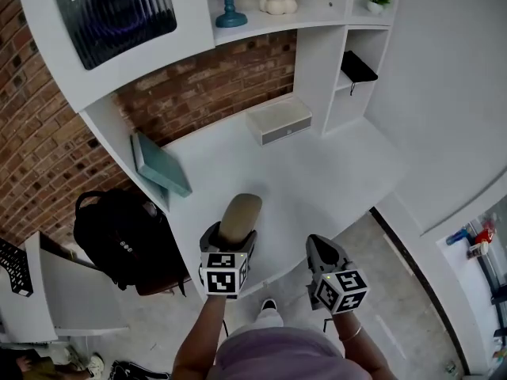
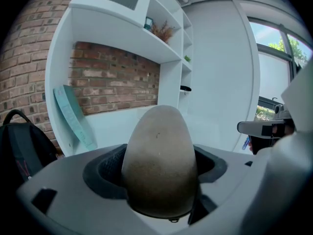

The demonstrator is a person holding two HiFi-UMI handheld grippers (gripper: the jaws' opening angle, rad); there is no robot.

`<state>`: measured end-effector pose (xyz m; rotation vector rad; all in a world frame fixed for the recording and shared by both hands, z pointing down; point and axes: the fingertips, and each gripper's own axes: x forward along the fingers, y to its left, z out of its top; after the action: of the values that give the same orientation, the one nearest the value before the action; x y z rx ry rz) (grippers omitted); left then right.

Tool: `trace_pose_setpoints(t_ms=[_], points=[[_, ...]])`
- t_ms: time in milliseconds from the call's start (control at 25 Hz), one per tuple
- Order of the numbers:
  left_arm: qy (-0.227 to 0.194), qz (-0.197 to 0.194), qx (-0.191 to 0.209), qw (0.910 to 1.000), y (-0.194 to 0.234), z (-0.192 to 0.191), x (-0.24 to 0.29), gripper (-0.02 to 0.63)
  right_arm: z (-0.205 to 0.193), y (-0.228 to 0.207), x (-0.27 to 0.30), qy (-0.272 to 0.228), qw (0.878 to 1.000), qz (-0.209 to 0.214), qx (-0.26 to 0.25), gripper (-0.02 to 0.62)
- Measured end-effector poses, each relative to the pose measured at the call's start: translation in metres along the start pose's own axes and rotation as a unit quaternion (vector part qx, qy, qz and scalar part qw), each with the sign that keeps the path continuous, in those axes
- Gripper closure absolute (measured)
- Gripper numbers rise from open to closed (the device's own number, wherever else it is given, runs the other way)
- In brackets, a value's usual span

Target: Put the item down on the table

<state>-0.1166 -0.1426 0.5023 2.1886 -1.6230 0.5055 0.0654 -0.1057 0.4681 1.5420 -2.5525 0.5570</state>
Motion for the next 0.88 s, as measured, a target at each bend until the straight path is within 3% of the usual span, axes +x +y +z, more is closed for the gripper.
trace_pose_setpoints(t_ms=[360, 880], points=[[0.011, -0.006, 0.000, 0.9999, 0.030, 0.019, 0.043, 0.221, 0.003, -0.002, 0.042, 0.019, 1.000, 0.000, -0.006, 0.594], [0.008, 0.019, -0.012, 0.9997, 0.061, 0.052, 0.108, 0.221, 0.020, -0.017, 0.091, 0.026, 0.999, 0.020, -0.012, 0.594]])
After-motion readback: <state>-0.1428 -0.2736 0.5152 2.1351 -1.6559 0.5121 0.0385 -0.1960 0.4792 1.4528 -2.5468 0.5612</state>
